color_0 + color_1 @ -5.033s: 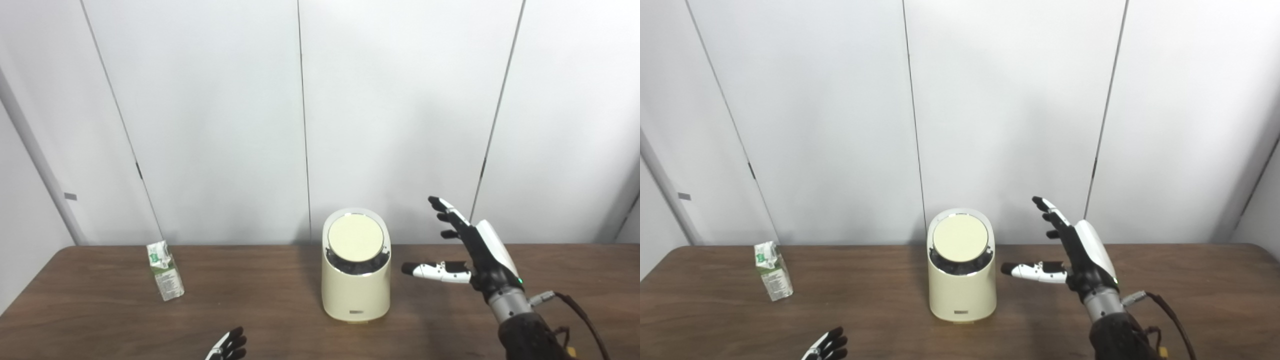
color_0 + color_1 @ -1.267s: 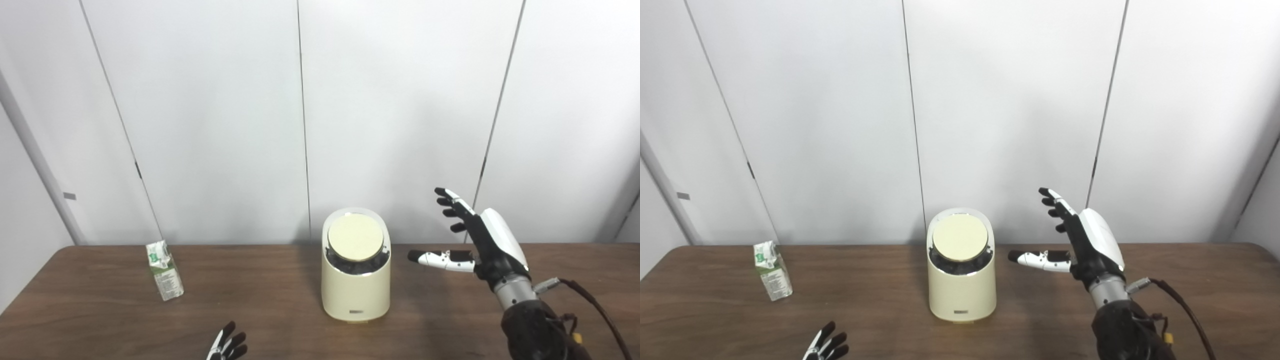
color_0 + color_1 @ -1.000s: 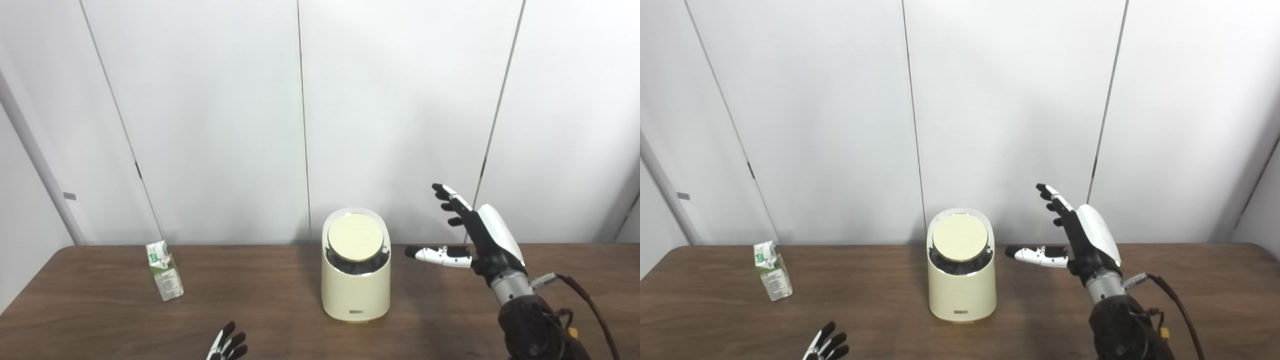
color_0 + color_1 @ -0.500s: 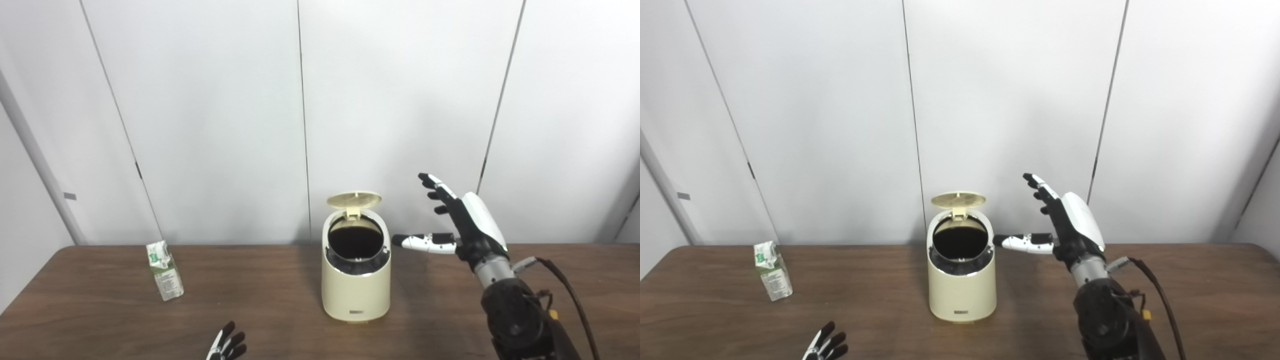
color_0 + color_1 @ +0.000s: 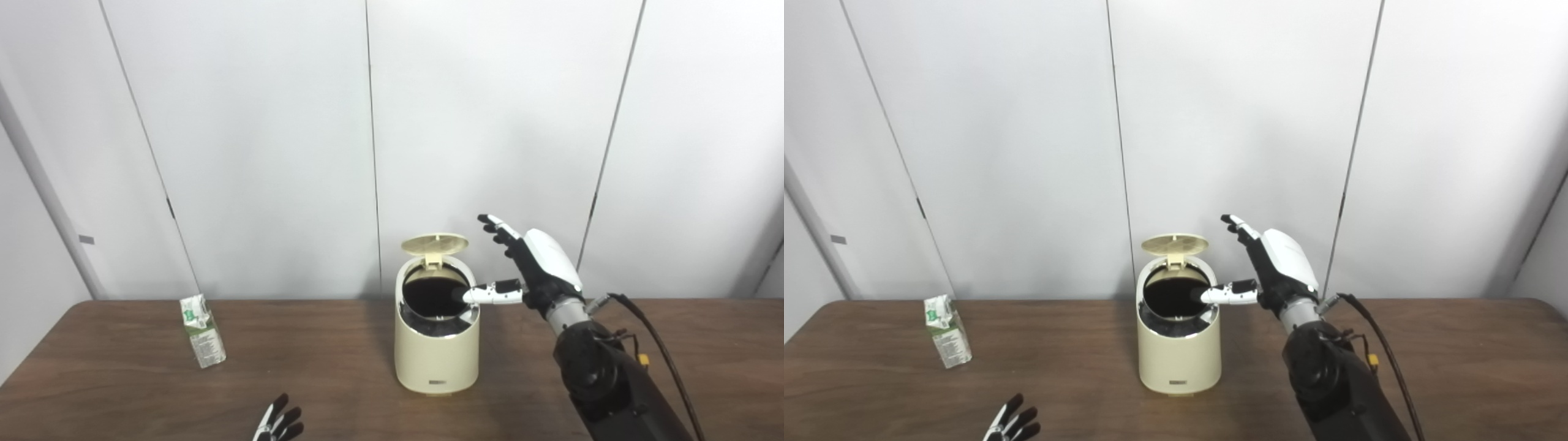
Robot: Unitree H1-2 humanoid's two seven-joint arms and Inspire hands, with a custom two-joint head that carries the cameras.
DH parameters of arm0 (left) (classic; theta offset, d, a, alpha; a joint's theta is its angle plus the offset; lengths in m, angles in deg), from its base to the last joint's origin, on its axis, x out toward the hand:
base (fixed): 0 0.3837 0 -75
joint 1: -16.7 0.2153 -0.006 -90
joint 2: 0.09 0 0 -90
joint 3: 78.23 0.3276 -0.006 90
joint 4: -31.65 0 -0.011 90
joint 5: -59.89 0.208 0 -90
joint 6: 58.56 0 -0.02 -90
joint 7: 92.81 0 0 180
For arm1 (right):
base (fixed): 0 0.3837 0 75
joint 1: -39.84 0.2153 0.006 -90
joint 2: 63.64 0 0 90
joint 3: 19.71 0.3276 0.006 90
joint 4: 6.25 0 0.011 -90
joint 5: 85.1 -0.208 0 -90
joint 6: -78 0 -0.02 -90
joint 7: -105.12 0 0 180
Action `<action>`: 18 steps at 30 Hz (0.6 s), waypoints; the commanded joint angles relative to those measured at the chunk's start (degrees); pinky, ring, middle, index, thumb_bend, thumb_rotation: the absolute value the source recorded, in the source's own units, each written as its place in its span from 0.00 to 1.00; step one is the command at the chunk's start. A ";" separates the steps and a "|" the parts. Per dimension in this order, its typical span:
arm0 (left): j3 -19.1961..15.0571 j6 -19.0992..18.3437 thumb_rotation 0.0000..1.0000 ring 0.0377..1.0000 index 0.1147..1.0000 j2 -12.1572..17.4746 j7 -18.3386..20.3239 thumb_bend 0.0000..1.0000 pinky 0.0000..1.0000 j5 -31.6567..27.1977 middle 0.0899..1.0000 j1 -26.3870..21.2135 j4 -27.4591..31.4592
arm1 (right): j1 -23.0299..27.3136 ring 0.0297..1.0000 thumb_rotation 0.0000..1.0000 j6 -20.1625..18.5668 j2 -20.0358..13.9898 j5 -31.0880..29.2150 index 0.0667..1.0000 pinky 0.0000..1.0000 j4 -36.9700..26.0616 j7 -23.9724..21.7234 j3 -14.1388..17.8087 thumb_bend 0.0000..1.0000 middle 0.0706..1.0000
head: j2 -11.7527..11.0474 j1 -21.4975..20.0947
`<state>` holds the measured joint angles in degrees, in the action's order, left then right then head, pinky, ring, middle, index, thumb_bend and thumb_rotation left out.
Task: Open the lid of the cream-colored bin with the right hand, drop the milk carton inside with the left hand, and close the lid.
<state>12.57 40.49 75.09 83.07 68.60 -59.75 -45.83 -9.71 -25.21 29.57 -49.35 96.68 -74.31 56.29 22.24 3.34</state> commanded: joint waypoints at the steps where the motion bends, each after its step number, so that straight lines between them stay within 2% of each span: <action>1: 0.44 0.36 0.39 0.86 0.99 -1.23 -0.64 0.21 0.77 0.32 0.89 4.66 -1.17 | 2.67 0.86 0.36 2.27 -0.50 0.02 0.91 0.77 -0.94 1.42 0.51 0.70 0.88 | 0.05 -0.06; 12: 0.30 0.25 0.43 0.87 1.00 -0.64 -0.17 0.22 0.79 -0.07 0.90 4.69 -0.89 | 0.71 0.84 0.38 1.33 -1.51 -2.24 0.91 0.73 -4.51 0.61 3.26 0.68 0.88 | 0.21 -0.29; 15: 0.21 -0.10 0.45 0.87 1.00 -0.72 -0.05 0.24 0.80 -0.39 0.90 4.74 -0.70 | 0.14 0.84 0.38 0.74 -1.82 -3.61 0.92 0.72 -5.83 0.08 4.59 0.66 0.88 | 0.21 -0.29; 18: 0.15 0.31 0.42 0.88 1.00 -0.97 -0.18 0.23 0.80 -0.77 0.90 4.71 -0.93 | -0.65 0.85 0.38 -1.05 -1.67 -5.86 0.92 0.73 -7.35 -0.32 6.93 0.66 0.90 | 0.30 -0.27</action>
<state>12.50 40.24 75.09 83.22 68.29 -59.73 -45.75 -12.26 -25.61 28.26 -54.28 91.76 -74.84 61.76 22.50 2.99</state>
